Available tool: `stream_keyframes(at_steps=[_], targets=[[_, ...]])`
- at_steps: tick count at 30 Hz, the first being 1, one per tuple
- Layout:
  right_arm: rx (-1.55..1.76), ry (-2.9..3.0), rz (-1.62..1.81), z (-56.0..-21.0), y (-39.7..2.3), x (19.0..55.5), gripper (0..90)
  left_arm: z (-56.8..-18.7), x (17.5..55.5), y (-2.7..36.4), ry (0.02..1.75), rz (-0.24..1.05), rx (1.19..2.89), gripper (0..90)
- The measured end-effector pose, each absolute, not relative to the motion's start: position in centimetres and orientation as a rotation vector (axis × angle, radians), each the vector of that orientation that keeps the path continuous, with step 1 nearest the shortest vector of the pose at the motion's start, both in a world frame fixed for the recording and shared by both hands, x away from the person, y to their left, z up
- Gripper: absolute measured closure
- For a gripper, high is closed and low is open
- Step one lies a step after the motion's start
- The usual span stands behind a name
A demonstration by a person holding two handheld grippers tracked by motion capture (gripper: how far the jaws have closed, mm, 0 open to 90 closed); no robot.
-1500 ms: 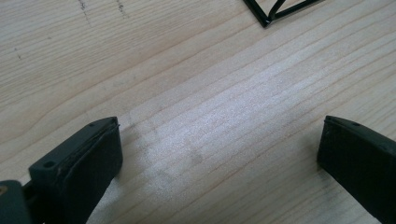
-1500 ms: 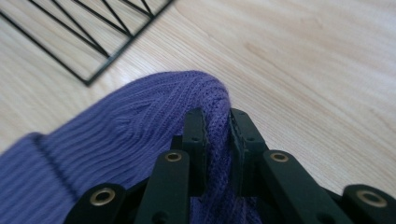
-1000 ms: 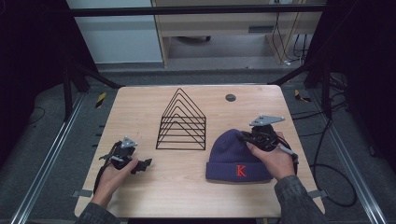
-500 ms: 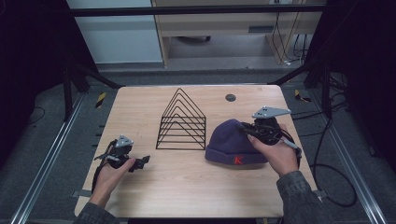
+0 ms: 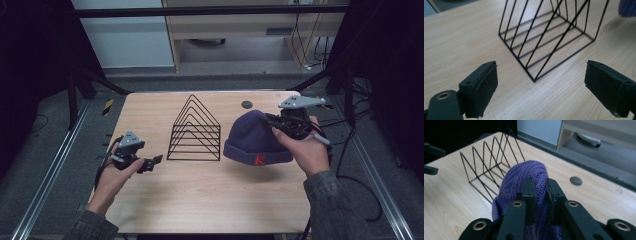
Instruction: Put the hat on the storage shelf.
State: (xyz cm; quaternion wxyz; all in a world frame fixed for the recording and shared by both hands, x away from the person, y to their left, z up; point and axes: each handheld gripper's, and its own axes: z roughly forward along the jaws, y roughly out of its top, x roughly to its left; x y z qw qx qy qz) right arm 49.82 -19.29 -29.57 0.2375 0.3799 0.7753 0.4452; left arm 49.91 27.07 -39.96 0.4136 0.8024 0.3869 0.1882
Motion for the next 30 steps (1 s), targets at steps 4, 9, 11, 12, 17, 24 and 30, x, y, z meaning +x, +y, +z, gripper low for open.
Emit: stream_keyframes(at_steps=[4, 9, 11, 12, 17, 24, 30], targets=[[1.014, 2.085, 1.246, -27.3, -19.2, 50.4, 79.0, -37.9, 50.1, 27.2, 0.971, 0.459, 1.978, 9.4], [1.008, 2.035, 1.283, -24.4, -19.0, 51.1, 79.0, -35.9, 50.8, 27.4, 0.974, 0.441, 1.942, 8.6], [1.009, 2.028, 1.281, -23.7, -18.8, 51.4, 79.0, -34.8, 51.1, 27.1, 0.951, 0.436, 1.930, 8.4], [1.009, 2.028, 1.281, -23.7, -18.8, 51.4, 79.0, -34.8, 51.1, 27.1, 0.951, 0.436, 1.930, 8.3], [1.004, 2.010, 1.284, -22.3, -17.9, 52.2, 79.0, -33.0, 51.7, 26.2, 0.905, 0.453, 1.933, 8.0], [1.011, 1.997, 1.292, -21.5, -16.6, 52.9, 79.0, -30.9, 52.8, 24.4, 0.840, 0.469, 1.964, 8.0], [1.040, 1.988, 1.293, -21.3, -15.7, 53.7, 79.0, -30.6, 53.9, 23.2, 0.815, 0.489, 1.970, 7.9]])
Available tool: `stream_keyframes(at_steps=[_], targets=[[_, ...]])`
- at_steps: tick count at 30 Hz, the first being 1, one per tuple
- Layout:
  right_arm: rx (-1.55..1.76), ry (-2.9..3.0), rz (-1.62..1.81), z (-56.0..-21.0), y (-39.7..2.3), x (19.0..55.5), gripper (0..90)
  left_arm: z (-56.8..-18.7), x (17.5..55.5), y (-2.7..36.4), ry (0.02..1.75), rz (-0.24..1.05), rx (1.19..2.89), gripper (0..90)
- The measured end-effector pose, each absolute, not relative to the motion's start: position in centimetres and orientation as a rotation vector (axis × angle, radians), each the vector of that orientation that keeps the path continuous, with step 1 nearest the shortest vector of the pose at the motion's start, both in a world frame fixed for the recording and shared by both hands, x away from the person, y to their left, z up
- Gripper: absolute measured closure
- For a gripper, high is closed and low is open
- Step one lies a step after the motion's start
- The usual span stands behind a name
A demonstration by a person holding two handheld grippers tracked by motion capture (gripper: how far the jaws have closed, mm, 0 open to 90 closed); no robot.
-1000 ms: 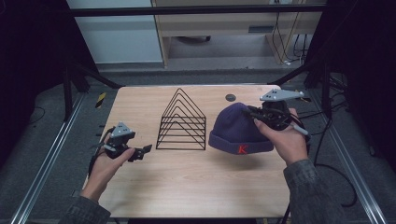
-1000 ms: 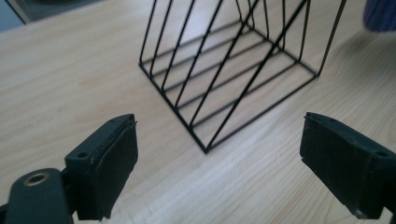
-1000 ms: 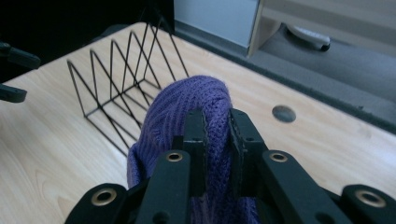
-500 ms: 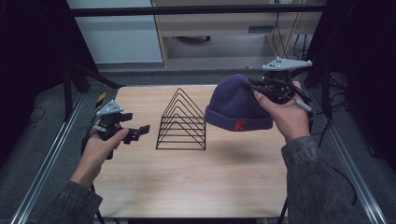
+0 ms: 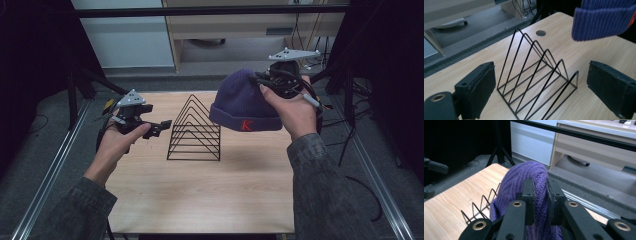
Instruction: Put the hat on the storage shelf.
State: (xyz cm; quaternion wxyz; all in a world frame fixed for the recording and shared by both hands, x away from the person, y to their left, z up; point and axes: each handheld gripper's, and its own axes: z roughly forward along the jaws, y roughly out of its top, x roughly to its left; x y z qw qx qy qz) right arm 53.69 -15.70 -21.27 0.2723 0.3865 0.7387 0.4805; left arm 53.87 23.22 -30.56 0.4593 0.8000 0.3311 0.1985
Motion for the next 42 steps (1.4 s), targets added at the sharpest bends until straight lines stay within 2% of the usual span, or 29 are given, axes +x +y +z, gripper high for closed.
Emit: stream_keyframes(at_steps=[8, 22, 42], targets=[[1.041, 1.959, 1.338, -20.1, -14.1, 54.3, 79.0, -29.0, 54.1, 21.8, 0.796, 0.462, 1.939, 8.2], [0.998, 1.973, 1.366, -18.5, -10.5, 54.8, 78.9, -28.8, 53.9, 20.4, 0.774, 0.469, 1.944, 8.3], [0.927, 2.025, 1.425, -18.6, -6.1, 55.5, 78.8, -29.6, 55.3, 22.7, 0.799, 0.481, 1.913, 8.9]])
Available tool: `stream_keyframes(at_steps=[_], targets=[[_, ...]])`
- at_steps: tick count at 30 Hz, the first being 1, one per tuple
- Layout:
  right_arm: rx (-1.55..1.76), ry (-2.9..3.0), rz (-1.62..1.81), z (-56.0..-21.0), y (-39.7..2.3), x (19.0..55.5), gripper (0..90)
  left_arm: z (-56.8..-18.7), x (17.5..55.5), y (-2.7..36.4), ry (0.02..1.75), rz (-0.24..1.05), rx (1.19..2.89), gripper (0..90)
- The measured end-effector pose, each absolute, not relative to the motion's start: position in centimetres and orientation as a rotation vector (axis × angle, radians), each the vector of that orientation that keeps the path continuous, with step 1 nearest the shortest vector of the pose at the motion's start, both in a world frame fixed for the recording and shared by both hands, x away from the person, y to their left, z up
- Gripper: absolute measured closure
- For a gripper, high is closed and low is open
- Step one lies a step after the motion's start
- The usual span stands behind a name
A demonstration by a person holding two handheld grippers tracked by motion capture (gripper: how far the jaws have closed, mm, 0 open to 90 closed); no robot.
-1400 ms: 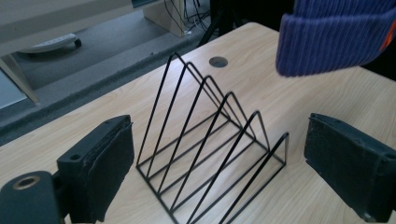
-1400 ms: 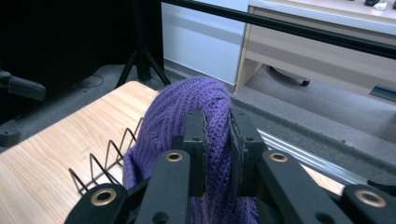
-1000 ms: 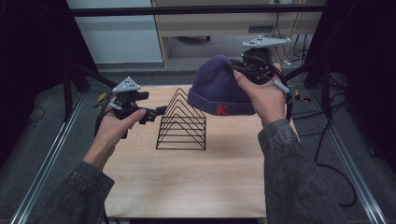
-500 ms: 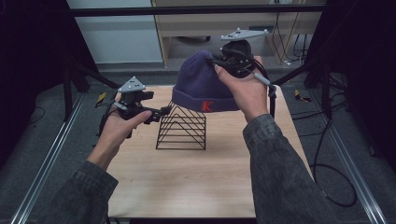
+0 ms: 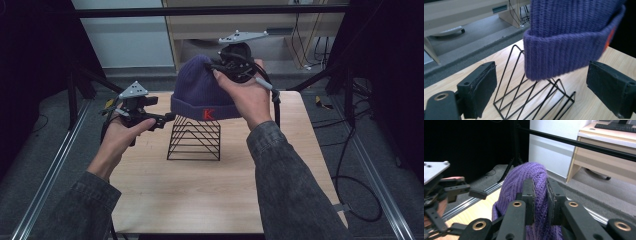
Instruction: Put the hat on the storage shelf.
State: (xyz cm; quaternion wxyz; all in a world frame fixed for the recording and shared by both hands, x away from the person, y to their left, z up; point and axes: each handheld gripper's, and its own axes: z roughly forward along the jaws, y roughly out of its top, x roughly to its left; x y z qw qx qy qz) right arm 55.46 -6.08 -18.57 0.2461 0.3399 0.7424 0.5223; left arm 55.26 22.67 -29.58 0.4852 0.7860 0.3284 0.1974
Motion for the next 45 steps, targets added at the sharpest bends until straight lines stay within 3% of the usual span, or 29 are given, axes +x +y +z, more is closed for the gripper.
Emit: stream_keyframes(at_steps=[13, 16, 17, 18, 19, 20, 24, 45], targets=[[0.890, 2.062, 1.469, -18.9, -4.1, 54.9, 78.7, -30.3, 56.0, 21.9, 0.792, 0.434, 1.932, 10.0], [0.889, 2.076, 1.459, -19.0, -3.8, 54.8, 78.7, -30.6, 56.1, 21.3, 0.788, 0.432, 1.962, 19.4], [0.892, 2.084, 1.451, -19.3, -3.6, 54.9, 78.7, -30.6, 56.0, 21.2, 0.774, 0.433, 1.972, 35.7], [0.892, 2.084, 1.451, -19.3, -3.6, 54.9, 78.7, -30.7, 56.0, 21.0, 0.770, 0.441, 1.981, 35.7], [0.895, 2.087, 1.446, -19.5, -3.5, 55.0, 78.7, -30.7, 55.9, 20.8, 0.778, 0.472, 1.993, 50.2], [0.898, 2.087, 1.446, -19.5, -3.4, 55.1, 78.7, -30.7, 55.9, 20.8, 0.778, 0.472, 1.993, 57.0], [0.903, 2.084, 1.432, -19.6, -3.6, 55.2, 78.6, -30.4, 55.6, 20.8, 0.784, 0.499, 1.998, 64.4], [0.948, 2.119, 1.355, -21.6, -3.3, 56.4, 78.0, -31.0, 55.4, 22.5, 0.865, 0.535, 1.964, 66.8]])
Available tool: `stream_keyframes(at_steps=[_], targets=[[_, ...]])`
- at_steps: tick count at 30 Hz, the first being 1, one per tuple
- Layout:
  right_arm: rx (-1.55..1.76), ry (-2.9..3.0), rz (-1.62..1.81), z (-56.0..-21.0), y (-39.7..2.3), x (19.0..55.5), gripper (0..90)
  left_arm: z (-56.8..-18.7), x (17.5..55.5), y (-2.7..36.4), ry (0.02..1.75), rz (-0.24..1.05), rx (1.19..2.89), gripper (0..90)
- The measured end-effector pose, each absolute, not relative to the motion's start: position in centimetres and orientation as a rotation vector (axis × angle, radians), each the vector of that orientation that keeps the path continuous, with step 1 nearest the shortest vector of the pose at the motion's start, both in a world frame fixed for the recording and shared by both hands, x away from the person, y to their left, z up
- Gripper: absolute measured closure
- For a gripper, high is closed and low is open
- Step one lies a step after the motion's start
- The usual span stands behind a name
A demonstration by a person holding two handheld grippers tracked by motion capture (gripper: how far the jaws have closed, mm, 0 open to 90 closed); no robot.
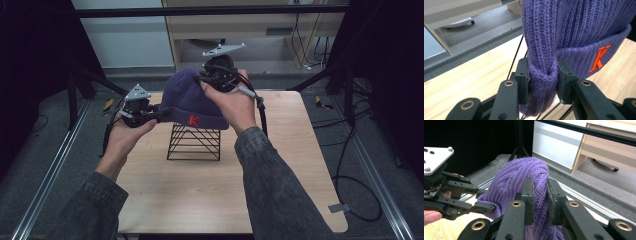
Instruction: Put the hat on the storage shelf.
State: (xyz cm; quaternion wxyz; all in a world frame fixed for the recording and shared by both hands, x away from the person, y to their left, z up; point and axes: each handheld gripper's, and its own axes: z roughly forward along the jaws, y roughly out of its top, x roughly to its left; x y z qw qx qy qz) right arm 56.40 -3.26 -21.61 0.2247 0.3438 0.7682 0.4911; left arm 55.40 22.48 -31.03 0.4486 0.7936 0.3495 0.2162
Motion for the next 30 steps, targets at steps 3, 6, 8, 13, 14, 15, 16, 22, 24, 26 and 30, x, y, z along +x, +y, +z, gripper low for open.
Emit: stream_keyframes(at_steps=[3, 6, 8, 13, 14, 15, 16, 22, 24, 26, 30], targets=[[0.948, 2.127, 1.354, -22.0, -3.1, 56.4, 78.0, -31.4, 55.2, 22.7, 0.871, 0.534, 1.962, 66.9], [0.949, 2.134, 1.354, -22.3, -3.0, 56.4, 77.9, -31.5, 55.3, 23.0, 0.875, 0.527, 1.967, 66.9], [0.949, 2.141, 1.349, -22.3, -2.9, 56.5, 77.9, -31.6, 55.3, 23.0, 0.876, 0.525, 1.964, 66.9], [0.946, 2.145, 1.352, -22.3, -2.8, 56.4, 77.8, -31.8, 55.2, 23.0, 0.880, 0.524, 1.962, 66.9], [0.946, 2.146, 1.353, -22.4, -2.7, 56.4, 77.7, -31.8, 55.2, 23.1, 0.879, 0.524, 1.962, 66.9], [0.945, 2.150, 1.349, -22.4, -2.7, 56.4, 77.7, -31.9, 55.2, 23.1, 0.880, 0.526, 1.962, 66.9], [0.947, 2.152, 1.348, -22.5, -2.7, 56.4, 77.6, -32.0, 55.2, 23.1, 0.882, 0.525, 1.959, 66.9], [0.943, 2.167, 1.346, -23.0, -2.4, 56.5, 77.6, -32.6, 55.3, 23.4, 0.892, 0.517, 1.961, 67.0], [0.939, 2.170, 1.347, -23.3, -2.4, 56.4, 77.5, -32.8, 55.2, 23.5, 0.897, 0.515, 1.958, 67.0], [0.943, 2.176, 1.346, -23.5, -2.4, 56.5, 77.5, -33.0, 55.3, 23.6, 0.899, 0.514, 1.959, 67.0], [0.934, 2.197, 1.330, -23.8, -2.3, 56.5, 77.3, -33.5, 55.4, 23.8, 0.908, 0.508, 1.962, 67.0]])
